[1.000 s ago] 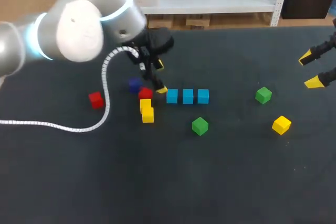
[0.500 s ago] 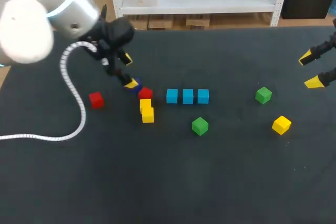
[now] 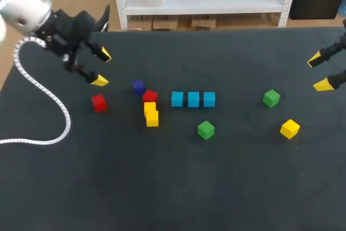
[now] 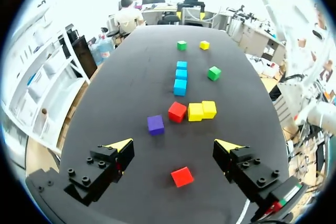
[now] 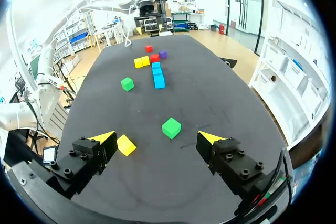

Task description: Place the blue cubes, place green cubes on the blue cubes, place the yellow cubes on the green cubes, then place the red cubes on the yellow cubes, and place purple cube on the red cubes.

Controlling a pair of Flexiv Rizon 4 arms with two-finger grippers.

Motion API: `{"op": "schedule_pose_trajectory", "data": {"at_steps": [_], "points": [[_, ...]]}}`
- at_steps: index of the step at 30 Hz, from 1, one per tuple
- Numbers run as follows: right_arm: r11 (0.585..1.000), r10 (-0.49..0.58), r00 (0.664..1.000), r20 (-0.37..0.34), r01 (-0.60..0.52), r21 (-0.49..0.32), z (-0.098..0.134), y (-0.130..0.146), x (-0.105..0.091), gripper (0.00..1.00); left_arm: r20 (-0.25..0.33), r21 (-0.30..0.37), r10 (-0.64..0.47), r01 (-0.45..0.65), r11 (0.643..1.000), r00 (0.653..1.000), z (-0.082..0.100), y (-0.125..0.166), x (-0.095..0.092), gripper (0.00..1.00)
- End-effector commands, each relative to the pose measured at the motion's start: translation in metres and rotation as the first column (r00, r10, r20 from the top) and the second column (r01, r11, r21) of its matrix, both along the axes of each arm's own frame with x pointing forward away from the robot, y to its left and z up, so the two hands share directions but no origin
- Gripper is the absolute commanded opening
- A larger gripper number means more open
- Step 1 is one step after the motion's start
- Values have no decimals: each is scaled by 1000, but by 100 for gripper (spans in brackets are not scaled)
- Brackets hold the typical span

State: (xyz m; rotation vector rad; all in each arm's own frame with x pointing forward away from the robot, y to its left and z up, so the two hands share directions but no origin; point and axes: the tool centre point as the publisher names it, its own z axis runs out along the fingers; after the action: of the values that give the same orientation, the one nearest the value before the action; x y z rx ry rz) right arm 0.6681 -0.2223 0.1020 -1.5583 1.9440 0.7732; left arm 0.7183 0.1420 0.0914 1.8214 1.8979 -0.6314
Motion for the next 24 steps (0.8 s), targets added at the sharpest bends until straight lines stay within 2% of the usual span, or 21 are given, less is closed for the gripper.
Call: {"op": "schedule_pose_trajectory", "data": {"at_steps": [1, 7, 8, 10, 12, 14, 17, 22, 24], "points": [[1000, 0, 1000, 1, 0, 1, 0, 0, 0, 100, -6, -45, -30, 30, 999, 1000, 0, 12, 4, 100], [1000, 0, 1000, 1, 0, 1, 0, 0, 0, 100, 30, -30, -98, 99, 995, 995, -1, 18, 7, 100], [998, 62, 997, 43, -61, -20, -1, 0, 1, 100, 30, -30, -98, 99, 995, 995, -1, 18, 7, 100], [974, 170, 982, 85, -154, -164, -6, 2, 6, 100, 30, -30, -98, 99, 995, 995, -1, 18, 7, 100], [940, 287, 951, 116, -257, -225, -8, 3, 12, 100, 30, -30, -98, 99, 995, 995, -1, 18, 7, 100], [899, 407, 900, 156, -364, -245, -4, 7, 18, 100, 30, -30, -98, 99, 995, 995, -1, 18, 7, 100], [793, 582, 793, 182, -503, -343, 2, 15, 26, 100, 30, -30, -98, 99, 995, 995, -1, 18, 7, 100], [631, 771, 603, 205, -679, -376, 0, 25, 32, 100, 30, -30, -98, 99, 995, 995, -1, 18, 7, 100], [595, 802, 552, 226, -706, -384, -5, 26, 33, 100, 30, -30, -98, 99, 995, 995, -1, 18, 7, 100]]}}
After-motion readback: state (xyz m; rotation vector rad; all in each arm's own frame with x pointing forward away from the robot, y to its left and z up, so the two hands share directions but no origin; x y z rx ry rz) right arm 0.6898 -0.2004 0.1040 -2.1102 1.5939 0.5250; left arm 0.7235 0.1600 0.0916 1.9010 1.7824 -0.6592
